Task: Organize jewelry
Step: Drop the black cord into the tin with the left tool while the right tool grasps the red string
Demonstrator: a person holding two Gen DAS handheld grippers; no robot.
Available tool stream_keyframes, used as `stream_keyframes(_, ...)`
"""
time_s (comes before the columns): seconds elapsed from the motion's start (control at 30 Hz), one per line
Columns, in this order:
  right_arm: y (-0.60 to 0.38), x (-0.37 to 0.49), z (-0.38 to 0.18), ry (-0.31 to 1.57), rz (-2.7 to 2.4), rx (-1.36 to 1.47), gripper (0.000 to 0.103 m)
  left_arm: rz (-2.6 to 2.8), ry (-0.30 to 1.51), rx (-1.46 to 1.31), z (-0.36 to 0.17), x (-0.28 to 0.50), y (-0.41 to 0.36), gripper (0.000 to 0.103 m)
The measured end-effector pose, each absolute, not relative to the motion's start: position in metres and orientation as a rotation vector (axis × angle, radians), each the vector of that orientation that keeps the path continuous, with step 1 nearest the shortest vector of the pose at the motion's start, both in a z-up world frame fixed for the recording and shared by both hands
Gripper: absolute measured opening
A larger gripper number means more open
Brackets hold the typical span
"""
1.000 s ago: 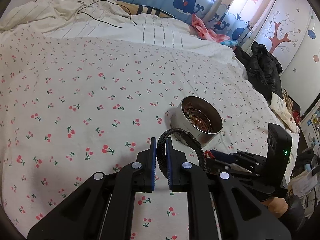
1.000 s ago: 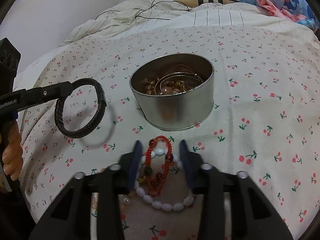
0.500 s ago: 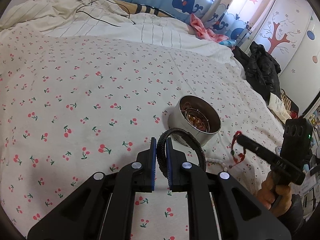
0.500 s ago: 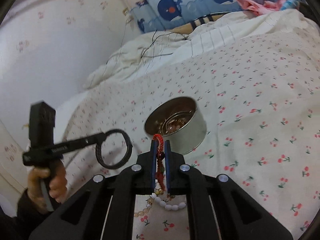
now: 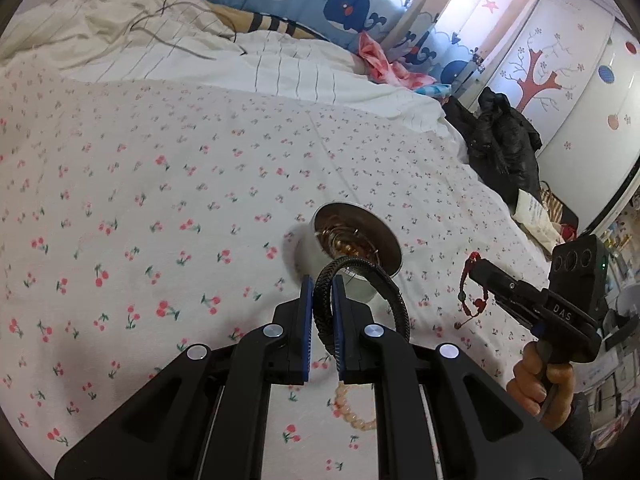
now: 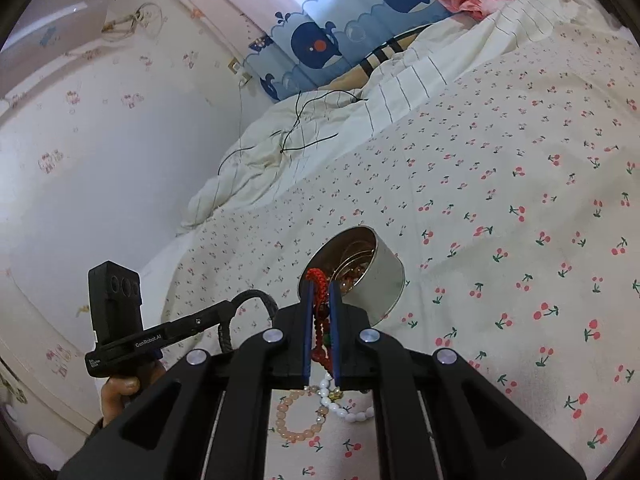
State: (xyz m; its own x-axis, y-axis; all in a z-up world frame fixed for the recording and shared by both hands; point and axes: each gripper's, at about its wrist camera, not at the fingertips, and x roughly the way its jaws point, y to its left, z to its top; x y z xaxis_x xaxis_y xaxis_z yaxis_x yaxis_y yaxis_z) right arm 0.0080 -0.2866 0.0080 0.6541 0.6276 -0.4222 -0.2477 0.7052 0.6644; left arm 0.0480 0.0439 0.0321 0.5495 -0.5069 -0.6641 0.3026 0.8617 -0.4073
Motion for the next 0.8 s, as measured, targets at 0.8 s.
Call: stream_keyframes(0.8, -0.304, 0.001, 0.019, 0.661, 0.578, 0.709, 0.008, -0.379, 0.922, -0.174, 0.017, 0.12, -0.023, 0.009)
